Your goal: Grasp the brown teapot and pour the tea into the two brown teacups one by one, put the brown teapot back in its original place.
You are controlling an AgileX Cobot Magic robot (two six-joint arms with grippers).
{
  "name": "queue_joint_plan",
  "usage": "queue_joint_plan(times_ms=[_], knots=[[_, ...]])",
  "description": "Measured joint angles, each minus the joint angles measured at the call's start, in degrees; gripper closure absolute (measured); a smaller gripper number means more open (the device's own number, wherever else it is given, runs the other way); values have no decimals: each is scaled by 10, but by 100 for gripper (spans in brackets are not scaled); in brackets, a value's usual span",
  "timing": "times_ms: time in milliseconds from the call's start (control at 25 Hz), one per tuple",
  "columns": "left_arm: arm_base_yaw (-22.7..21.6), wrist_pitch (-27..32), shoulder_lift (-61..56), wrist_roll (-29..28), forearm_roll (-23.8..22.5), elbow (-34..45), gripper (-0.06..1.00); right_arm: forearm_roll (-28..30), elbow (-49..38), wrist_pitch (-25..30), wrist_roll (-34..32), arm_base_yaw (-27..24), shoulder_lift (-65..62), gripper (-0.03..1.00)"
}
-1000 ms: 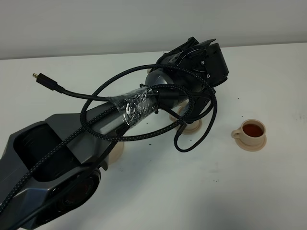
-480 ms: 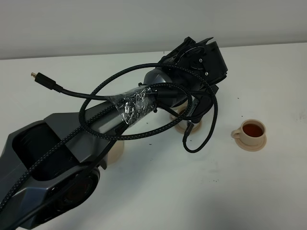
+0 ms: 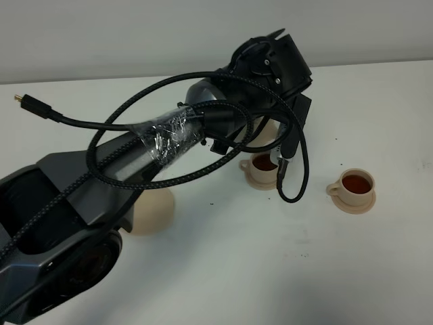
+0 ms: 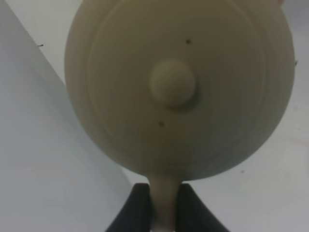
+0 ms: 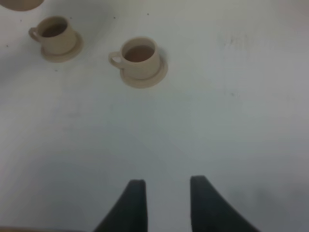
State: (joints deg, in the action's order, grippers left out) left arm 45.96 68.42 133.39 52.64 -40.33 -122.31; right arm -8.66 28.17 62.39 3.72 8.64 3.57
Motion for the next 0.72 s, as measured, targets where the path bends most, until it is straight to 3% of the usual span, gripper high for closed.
queue_joint_plan(times_ms=[400,720], knots=[[-70,1,-61,-87,236,0,82,0,0,0,0,0,0,73],[-105,0,-64,-72,314,0,82,0,0,0,0,0,0,73]])
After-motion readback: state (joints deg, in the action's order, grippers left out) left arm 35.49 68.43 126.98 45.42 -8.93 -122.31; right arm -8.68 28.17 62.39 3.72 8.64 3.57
